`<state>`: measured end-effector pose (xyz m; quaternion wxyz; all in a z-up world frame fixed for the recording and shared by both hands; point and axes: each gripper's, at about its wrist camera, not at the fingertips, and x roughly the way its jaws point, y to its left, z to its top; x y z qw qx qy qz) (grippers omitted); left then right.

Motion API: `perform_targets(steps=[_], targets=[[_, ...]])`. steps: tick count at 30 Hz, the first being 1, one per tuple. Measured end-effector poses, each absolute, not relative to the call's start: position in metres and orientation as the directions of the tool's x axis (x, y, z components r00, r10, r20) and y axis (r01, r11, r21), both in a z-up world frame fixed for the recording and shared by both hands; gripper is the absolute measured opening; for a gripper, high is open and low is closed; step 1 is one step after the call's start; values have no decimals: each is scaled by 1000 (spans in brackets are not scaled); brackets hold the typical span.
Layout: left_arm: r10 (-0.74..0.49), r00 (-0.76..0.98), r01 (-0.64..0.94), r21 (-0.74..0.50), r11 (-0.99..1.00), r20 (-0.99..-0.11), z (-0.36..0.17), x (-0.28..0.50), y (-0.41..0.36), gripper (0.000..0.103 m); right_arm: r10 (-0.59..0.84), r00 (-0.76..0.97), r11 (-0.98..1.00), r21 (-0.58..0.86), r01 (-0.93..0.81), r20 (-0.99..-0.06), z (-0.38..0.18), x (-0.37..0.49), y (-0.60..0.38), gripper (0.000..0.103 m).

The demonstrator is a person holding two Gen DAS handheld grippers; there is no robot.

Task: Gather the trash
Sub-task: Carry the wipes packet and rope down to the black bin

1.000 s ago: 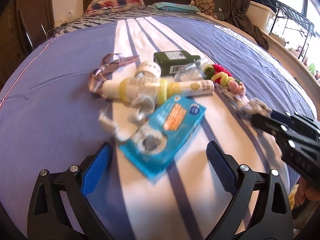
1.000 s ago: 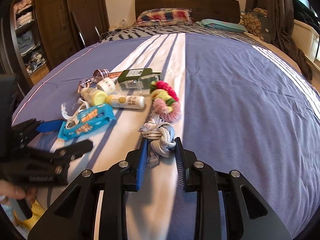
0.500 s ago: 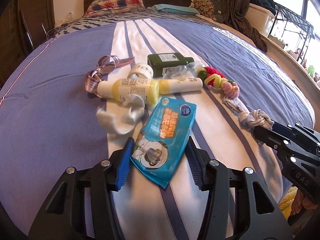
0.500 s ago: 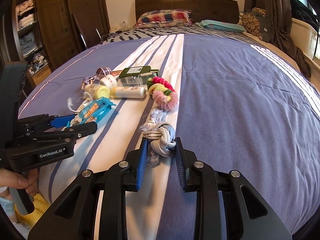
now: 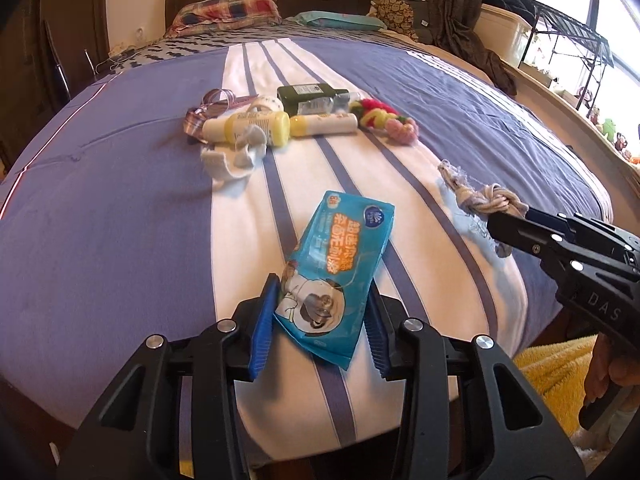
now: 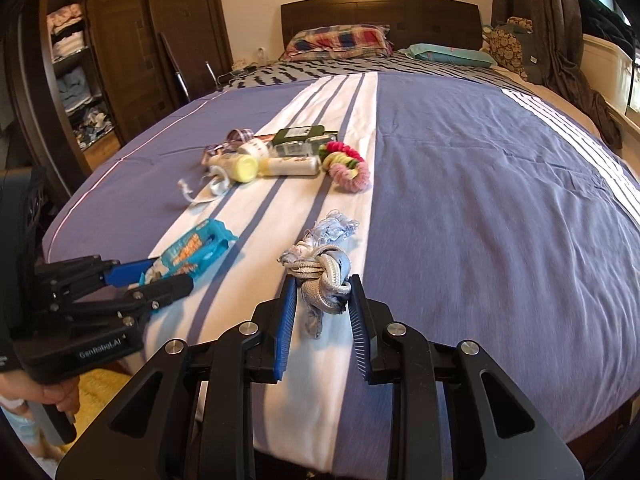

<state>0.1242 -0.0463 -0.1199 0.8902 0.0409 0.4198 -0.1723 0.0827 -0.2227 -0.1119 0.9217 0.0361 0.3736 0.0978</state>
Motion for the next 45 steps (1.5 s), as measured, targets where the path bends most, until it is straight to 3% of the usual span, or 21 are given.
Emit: perform_targets(steps=[26,45], targets=[[-299,645,357,-68,931,-703,-94,-18,-32,36,224,722,973,106,-205,-655,-93,-42,-208,27],[-252,464,350,-86,933,-849,-191,-43,-36,36,219,536,974,147,-174,-816,-189,-64,-204,27]])
